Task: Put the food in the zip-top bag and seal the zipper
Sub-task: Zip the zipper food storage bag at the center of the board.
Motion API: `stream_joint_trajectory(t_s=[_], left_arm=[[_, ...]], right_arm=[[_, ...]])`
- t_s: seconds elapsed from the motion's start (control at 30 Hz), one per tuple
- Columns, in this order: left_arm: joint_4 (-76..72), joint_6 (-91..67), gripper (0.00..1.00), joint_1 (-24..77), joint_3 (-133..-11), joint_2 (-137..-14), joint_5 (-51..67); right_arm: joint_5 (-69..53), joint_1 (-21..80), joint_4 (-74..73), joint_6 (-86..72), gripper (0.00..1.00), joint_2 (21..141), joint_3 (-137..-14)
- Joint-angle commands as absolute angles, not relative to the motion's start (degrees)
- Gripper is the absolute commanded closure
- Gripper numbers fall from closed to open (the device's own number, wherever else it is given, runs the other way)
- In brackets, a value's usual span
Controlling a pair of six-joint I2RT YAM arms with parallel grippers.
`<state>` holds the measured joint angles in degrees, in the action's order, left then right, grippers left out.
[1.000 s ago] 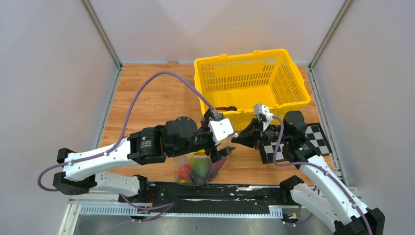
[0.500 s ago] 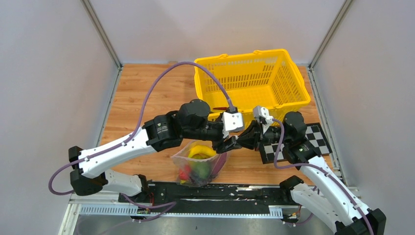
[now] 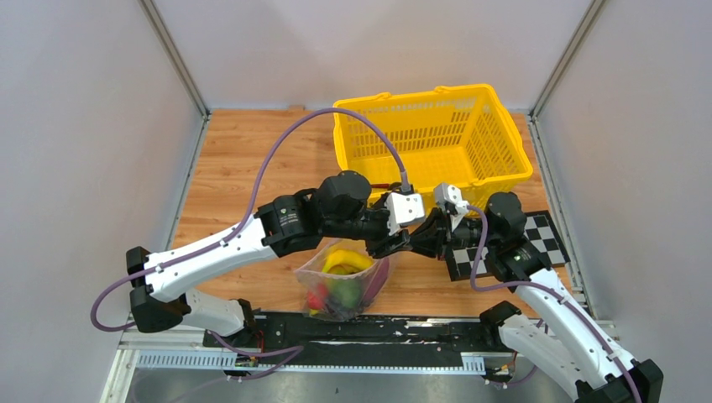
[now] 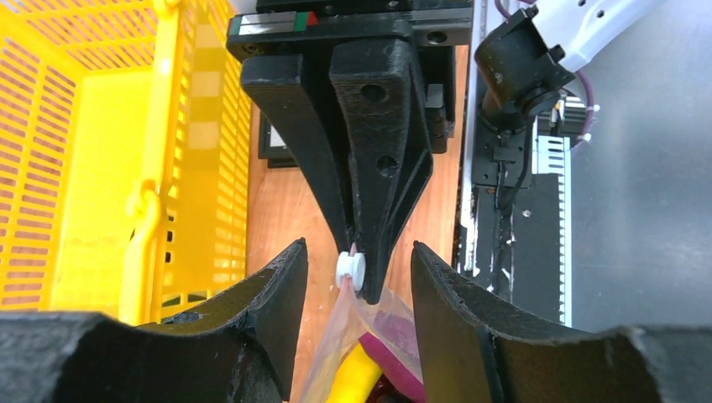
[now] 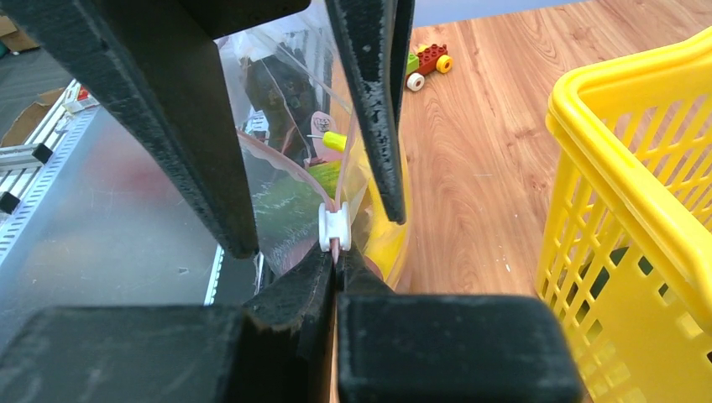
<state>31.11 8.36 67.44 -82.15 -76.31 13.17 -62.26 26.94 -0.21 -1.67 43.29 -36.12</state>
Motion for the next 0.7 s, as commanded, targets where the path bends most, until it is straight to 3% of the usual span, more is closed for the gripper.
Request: stream_joint_trajectory(t_s=[0.0, 0.13, 0.4, 0.57, 0.67], left_arm=[[32.44, 10.31, 0.44, 66.94, -84.87, -76.71, 10.81], [33.12, 10.68, 0.46, 66.56, -84.81, -76.85, 11.21], [33.75, 10.68, 0.76, 66.46, -84.97, -76.95, 14.14], [34.25, 11.16, 0.77, 66.43, -84.78, -76.56, 14.78], [34.88, 11.16, 0.7, 66.36, -85.07, -77.1, 15.18]], right_arm=[[-63.31, 27.3, 0.49, -0.26, 1.0, 42.54, -38.5], [-63.29, 27.33, 0.41, -0.26, 1.0, 42.29, -38.5], [-63.12, 27.29, 0.28, -0.24, 1.0, 42.1, -38.41], [-62.73, 27.4, 0.39, -0.25, 1.0, 41.84, -38.24], [-62.86, 27.42, 0.82, -0.26, 1.0, 41.92, -38.14]])
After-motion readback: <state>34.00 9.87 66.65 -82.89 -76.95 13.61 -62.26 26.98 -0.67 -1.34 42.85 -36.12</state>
